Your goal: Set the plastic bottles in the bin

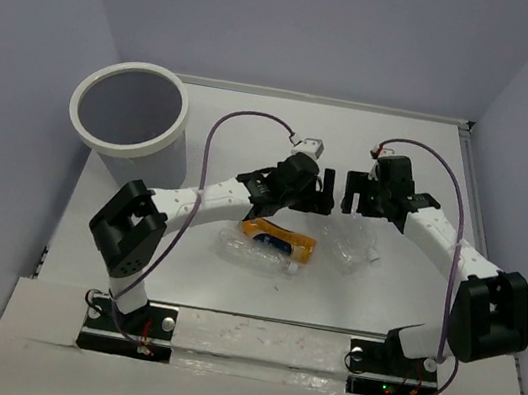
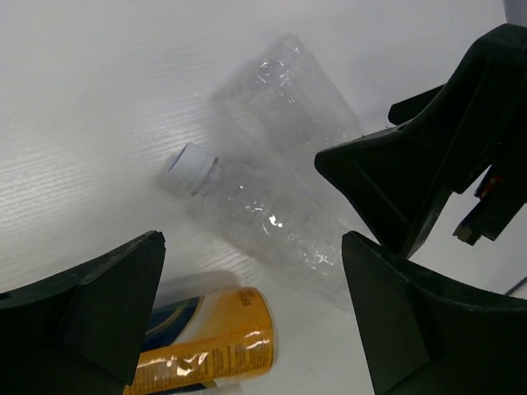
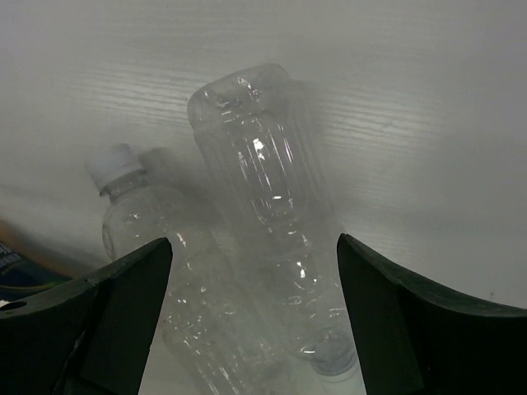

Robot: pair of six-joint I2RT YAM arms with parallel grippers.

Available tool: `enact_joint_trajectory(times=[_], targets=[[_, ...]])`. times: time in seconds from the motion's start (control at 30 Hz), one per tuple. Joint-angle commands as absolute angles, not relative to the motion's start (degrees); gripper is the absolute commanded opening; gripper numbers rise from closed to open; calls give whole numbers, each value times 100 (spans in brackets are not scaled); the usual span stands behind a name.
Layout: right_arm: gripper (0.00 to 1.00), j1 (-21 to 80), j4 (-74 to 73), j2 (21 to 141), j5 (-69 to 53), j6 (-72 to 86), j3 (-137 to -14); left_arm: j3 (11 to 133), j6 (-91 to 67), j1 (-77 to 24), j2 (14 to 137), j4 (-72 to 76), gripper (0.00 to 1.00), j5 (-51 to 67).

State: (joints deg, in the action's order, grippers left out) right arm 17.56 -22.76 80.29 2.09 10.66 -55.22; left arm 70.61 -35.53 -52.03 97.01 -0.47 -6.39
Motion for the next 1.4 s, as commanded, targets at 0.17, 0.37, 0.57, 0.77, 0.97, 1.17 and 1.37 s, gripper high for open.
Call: enact_joint_trajectory(times=[0.17,0.37,0.57,0.77,0.97,1.17,1.37], targets=[[86,1451,-2250,8999,-96,545,-6108,8638,-3287,-5229,10828,-1380,98,-949],[83,1284,-2040,9228,-193,554,-6091,8745,-3322,-5194,11127,-1599,98,-861],[77,1020,-1925,9150,-35,756,-5959,8622,-3375,-5194,11135,-1556,98,-651],[73,818,-1670,8579,176,905,-5634,8920,-3410,-5194,11592,-1538,99,-203],[71,817,-1617,8306,185,958,-5511,9053,-3436,-5194,11812,-1494,99,-184],[63,765,-1564,8130,237,984,-5449,9254,-3551,-5177,12076,-1275,98,-53],[83,712,-1643,8437,229,1081,-5458,9475,-3603,-5159,12331,-1204,95,149]])
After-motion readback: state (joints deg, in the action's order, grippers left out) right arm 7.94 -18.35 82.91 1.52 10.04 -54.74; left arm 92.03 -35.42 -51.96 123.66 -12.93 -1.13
